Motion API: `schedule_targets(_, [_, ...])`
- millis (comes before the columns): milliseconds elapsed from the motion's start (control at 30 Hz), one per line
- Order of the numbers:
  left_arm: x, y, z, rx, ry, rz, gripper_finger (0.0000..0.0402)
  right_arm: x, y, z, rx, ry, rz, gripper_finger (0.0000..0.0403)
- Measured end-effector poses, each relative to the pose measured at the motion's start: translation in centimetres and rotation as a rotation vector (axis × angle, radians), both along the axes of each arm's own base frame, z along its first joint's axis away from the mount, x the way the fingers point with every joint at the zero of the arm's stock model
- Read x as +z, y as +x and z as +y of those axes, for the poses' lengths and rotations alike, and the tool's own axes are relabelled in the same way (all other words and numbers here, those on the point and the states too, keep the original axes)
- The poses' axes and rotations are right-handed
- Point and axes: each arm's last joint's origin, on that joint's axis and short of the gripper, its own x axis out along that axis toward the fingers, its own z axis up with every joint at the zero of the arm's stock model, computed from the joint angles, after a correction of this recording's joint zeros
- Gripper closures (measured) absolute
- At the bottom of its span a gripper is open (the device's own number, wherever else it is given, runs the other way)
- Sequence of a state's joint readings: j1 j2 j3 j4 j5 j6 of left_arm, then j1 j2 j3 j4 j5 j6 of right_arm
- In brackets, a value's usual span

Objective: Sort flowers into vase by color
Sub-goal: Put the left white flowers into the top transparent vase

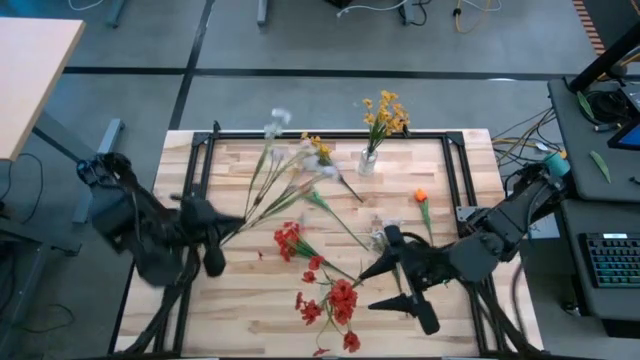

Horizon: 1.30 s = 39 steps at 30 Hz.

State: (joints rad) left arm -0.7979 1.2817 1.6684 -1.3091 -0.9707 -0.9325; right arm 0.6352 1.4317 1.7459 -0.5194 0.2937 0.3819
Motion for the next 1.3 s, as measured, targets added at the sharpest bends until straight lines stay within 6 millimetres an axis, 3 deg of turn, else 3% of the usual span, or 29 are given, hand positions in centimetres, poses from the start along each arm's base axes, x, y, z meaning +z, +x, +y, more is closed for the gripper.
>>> schedule_targets(233, [2.7,2.9,3.2,-0.069,0.160,-0.069,0.0402,3.6,0.0,-2.6,-0.079,-0.085,-0.135,0.0142])
schedule_targets(367, [3.4,5.0,5.1,-0.127,0.215,-0.089,0.0402,5.5,0.0,-5.6,-0.156,-0.135,-0.144,0.0142])
schedule_targets(467, [3.6,6.7,6.6,-0.166,0.262,-0.095,0.0402,5.7,0.5,-8.2,-0.231,-0.189,-0.107,0.0142])
schedule_targets(633, [3.9,8.9,8.9,-0.182,0.341,-0.122,0.0402,4.9,0.9,-11.4,-0.268,-0.267,-0.025,0.0142])
schedule_targets(800, [3.6,10.7,9.7,-0.287,0.305,-0.231,0.0401,3.6,0.7,-12.4,-0.277,-0.299,0.017,0.0142])
schedule_targets(1300, [-5.8,12.6,9.3,-0.287,0.232,-0.515,0.0401,-4.7,0.3,-12.3,-0.258,-0.306,-0.124,0.0141])
